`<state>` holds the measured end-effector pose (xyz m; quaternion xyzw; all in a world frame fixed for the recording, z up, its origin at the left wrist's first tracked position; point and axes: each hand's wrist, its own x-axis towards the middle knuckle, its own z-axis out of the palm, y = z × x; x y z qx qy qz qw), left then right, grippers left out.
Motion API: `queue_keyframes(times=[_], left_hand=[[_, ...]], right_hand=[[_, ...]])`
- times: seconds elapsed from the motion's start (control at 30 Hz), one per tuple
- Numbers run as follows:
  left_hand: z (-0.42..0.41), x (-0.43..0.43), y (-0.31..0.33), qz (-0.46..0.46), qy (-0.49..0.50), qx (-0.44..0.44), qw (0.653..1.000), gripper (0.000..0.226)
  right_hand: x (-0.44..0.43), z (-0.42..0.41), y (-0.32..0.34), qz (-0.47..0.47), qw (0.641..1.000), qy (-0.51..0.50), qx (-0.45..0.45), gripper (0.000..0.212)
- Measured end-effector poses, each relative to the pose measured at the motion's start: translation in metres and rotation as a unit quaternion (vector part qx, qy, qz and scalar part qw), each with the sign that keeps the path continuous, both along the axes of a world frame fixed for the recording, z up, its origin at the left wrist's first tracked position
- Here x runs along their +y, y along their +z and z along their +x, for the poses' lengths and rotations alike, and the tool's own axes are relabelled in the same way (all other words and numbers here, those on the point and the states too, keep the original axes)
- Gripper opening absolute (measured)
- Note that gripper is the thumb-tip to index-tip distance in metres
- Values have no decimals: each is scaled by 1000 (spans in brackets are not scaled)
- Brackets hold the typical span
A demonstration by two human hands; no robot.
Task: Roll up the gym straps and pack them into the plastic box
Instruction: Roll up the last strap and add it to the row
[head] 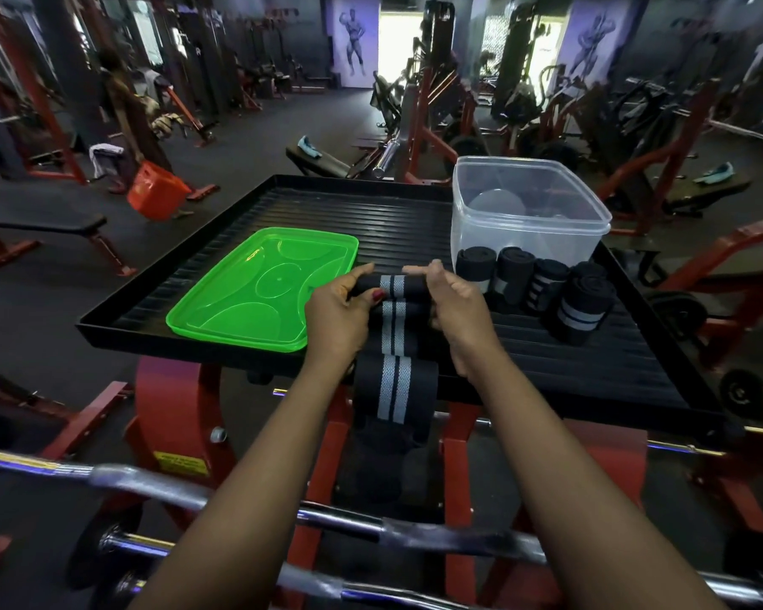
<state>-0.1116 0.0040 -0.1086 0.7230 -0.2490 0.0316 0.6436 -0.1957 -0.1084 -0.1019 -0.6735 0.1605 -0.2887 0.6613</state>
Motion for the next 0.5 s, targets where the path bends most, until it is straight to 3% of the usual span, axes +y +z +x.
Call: queue_keyframes(times=[0.13, 0.3, 0.5], left_hand=[[-1, 1, -1, -16, -5, 4, 1000, 29], [-4, 1, 3, -56, -69, 29, 996, 32], [-9, 3, 8, -96, -150, 71, 981, 28]], right_hand=[[1, 4, -4, -40, 999, 8, -8, 9], [-1, 3, -4, -58, 998, -4, -36, 22], [2, -2, 2, -26, 996, -7, -83, 23]])
